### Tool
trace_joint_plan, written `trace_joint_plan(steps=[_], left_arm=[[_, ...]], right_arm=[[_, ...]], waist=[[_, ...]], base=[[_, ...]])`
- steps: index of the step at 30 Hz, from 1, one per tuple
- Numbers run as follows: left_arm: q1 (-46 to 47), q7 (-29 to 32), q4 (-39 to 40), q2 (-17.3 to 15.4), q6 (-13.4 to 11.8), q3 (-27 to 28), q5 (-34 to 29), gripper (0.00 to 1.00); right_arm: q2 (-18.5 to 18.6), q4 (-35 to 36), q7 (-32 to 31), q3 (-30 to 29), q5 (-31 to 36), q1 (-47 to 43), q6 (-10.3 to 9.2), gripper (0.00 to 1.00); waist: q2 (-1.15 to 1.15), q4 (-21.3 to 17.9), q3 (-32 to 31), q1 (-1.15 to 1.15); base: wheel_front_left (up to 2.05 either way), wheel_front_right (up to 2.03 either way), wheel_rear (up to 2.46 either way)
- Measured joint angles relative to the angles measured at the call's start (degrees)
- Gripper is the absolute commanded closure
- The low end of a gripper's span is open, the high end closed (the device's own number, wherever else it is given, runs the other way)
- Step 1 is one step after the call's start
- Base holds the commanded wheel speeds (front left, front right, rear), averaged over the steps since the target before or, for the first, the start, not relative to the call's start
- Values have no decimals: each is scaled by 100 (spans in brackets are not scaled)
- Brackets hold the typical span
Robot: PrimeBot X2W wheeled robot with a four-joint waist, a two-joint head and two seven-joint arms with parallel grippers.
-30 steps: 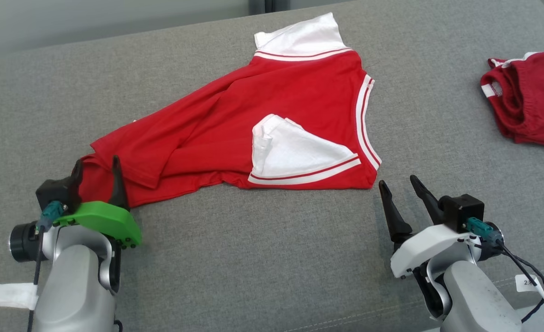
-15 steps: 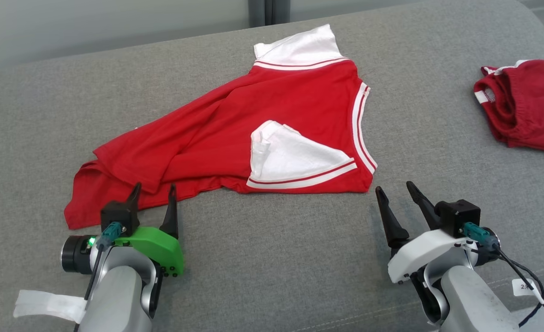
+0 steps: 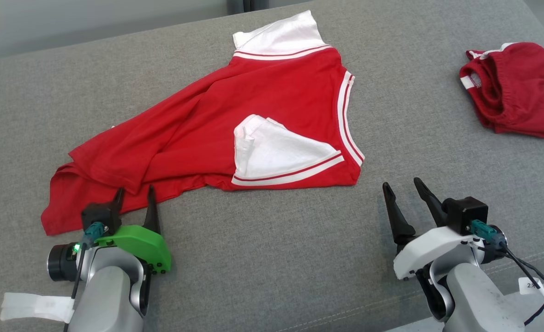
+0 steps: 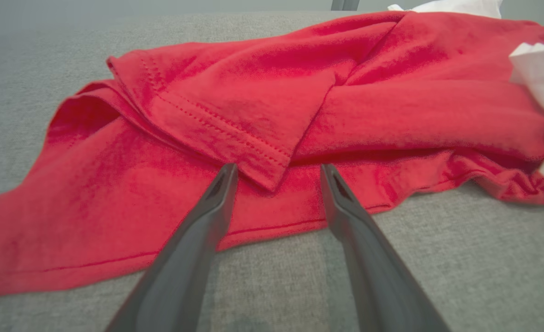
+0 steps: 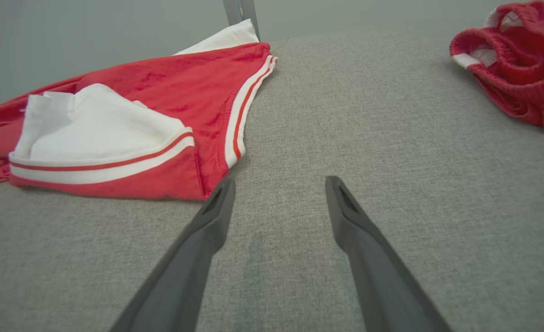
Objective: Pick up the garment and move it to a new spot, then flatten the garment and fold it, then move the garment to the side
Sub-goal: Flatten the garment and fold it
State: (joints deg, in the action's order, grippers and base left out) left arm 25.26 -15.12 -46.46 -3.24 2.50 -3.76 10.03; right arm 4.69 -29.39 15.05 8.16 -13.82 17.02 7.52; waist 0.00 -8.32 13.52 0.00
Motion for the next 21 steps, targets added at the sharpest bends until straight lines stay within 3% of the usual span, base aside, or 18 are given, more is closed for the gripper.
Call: trace_joint_plan(steps=[1,2,3,9,15,21], left_arm=[[5,0,-3,-1,-1,33,0,63],[10,0,16,-3,-19,69,-1,97],[14,0,34,-5,-23,97,-7,100],[-3,0,417,0,10,164,-130,100],[104,0,1318,-15,84,310,-240,100],[1346,0,740,-677,88,388,-517,100]], right_arm=[[-3,0,0,9,7,3,0,0],[-4,0,0,13,7,7,0,0],[-7,0,0,16,7,17,0,0],[-14,49,0,-9,12,55,0,0],[-38,179,0,-36,-7,25,-1,0],[-113,231,0,304,-113,244,0,0]], waist=[[0,-2,5,0],[0,-2,12,0],[0,-1,19,0],[0,47,19,0],[0,204,-10,0],[0,135,85,0]], base=[[0,0,0],[0,0,0],[0,0,0],[0,0,0],[0,0,0],[0,0,0]])
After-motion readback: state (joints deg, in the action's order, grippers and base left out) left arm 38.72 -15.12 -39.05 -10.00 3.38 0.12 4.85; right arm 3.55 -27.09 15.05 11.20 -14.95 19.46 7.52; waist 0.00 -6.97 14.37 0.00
